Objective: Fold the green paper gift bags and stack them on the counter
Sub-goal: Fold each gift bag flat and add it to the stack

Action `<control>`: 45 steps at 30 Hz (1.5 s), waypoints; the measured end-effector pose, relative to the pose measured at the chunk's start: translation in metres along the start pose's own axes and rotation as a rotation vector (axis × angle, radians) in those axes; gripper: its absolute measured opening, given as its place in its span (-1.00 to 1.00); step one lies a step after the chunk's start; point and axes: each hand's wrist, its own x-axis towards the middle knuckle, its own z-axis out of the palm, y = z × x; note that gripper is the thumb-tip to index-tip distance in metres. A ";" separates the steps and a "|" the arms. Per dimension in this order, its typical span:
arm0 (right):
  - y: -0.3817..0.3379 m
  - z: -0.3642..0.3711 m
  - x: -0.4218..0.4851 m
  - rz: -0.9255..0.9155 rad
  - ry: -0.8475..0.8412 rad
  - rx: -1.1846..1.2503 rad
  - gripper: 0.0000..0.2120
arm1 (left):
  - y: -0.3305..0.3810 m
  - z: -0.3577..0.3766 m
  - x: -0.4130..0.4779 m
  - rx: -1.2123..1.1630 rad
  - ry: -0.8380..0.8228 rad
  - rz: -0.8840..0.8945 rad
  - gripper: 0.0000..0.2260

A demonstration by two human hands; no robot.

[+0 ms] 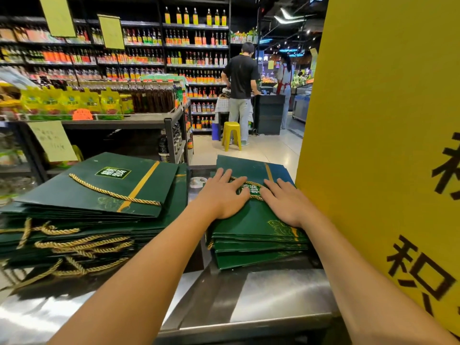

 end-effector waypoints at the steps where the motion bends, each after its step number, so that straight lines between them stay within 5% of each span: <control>1: -0.001 -0.002 -0.003 -0.018 0.041 0.017 -0.40 | -0.001 -0.001 -0.002 0.000 0.025 0.000 -0.48; 10: -0.054 -0.054 -0.043 -0.122 0.377 0.018 -0.63 | -0.025 -0.071 -0.057 -0.027 0.262 -0.063 -0.67; 19: -0.188 -0.030 -0.067 -0.390 0.181 0.179 -0.64 | -0.145 -0.117 -0.169 0.073 0.363 -0.458 -0.72; 25: -0.230 0.003 -0.063 -0.226 0.069 0.108 -0.48 | -0.195 -0.112 -0.217 0.115 0.397 -0.609 -0.56; 32: -0.234 0.022 -0.057 -0.141 0.094 0.292 -0.53 | -0.195 -0.099 -0.225 -0.127 0.458 -0.610 -0.53; 39: -0.232 0.011 -0.076 -0.209 0.282 0.535 -0.83 | -0.184 -0.093 -0.241 -0.376 0.645 -0.552 -0.84; 45: -0.224 -0.004 -0.094 -0.235 0.355 0.666 -0.88 | -0.163 -0.093 -0.261 -0.569 0.823 -0.483 -0.65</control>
